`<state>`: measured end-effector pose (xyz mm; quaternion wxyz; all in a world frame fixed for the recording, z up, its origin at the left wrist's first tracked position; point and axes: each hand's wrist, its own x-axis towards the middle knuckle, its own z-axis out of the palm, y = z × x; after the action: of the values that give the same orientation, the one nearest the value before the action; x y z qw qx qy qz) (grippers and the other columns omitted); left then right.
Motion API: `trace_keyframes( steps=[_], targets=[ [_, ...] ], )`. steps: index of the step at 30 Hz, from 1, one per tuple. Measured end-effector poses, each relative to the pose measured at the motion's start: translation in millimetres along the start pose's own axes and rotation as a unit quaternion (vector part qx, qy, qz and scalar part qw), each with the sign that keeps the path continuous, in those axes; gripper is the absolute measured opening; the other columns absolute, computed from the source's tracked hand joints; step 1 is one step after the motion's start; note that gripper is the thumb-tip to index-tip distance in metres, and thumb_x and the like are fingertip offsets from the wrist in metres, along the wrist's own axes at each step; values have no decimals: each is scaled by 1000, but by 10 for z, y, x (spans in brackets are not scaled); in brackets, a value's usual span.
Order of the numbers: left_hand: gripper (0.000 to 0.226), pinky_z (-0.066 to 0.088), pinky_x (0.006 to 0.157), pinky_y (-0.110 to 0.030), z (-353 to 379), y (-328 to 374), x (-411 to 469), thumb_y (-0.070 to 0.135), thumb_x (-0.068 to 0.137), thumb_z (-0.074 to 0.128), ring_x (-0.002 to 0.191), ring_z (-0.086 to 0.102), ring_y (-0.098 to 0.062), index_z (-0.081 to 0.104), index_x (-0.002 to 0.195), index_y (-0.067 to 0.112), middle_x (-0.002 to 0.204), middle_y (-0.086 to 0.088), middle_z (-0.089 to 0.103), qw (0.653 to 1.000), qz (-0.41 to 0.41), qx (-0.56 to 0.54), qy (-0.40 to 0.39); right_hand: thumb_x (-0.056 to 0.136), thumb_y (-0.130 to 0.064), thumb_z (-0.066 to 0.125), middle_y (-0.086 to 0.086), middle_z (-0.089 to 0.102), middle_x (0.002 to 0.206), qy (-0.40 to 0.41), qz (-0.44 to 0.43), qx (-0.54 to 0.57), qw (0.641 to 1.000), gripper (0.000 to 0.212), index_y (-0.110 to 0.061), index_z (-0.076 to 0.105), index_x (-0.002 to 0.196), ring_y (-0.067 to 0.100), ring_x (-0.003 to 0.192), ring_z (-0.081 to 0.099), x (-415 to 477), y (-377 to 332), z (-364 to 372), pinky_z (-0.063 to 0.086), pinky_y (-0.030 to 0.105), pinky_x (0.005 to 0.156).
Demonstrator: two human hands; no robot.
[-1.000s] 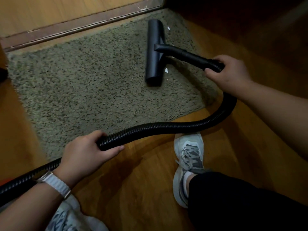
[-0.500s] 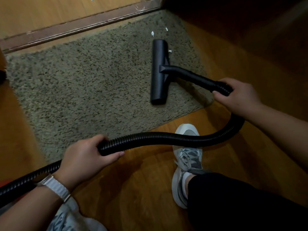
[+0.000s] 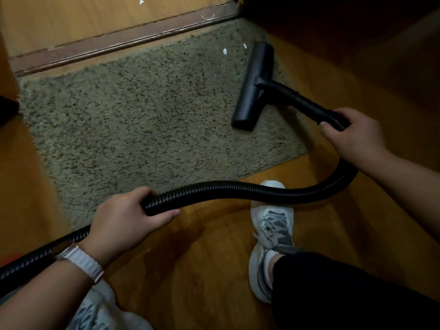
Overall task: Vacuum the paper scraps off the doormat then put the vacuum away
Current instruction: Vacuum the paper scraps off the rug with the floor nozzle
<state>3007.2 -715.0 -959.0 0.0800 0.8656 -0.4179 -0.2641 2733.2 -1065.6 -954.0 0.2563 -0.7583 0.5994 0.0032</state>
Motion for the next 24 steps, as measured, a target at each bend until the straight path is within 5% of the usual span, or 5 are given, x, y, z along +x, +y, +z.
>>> trace_keyframes(
  steps=[7,15,24],
  targets=[
    [73,48,62,-30,-94,53,29,84,53,53,77,66,-21,68,99,29,75,10,60,998,-48,-20,-19,91,-41,63,-6,56,108,-8,1,6,1000,38,-30,58,127,16,96,54,212,-235,39,47,34,82],
    [79,50,59,-30,-82,0,28,92,51,41,64,56,-15,67,97,32,68,15,56,999,-32,-22,0,91,-40,63,-3,61,97,-87,-156,-88,980,35,-31,59,124,21,86,59,163,-592,198,48,34,69],
    [90,52,61,-32,-89,-10,25,98,47,37,71,66,-21,69,98,30,68,12,58,999,-20,-26,16,92,-41,63,-5,59,105,-39,-68,-33,996,37,-32,58,127,17,90,55,182,-350,122,46,33,74]
  ],
)
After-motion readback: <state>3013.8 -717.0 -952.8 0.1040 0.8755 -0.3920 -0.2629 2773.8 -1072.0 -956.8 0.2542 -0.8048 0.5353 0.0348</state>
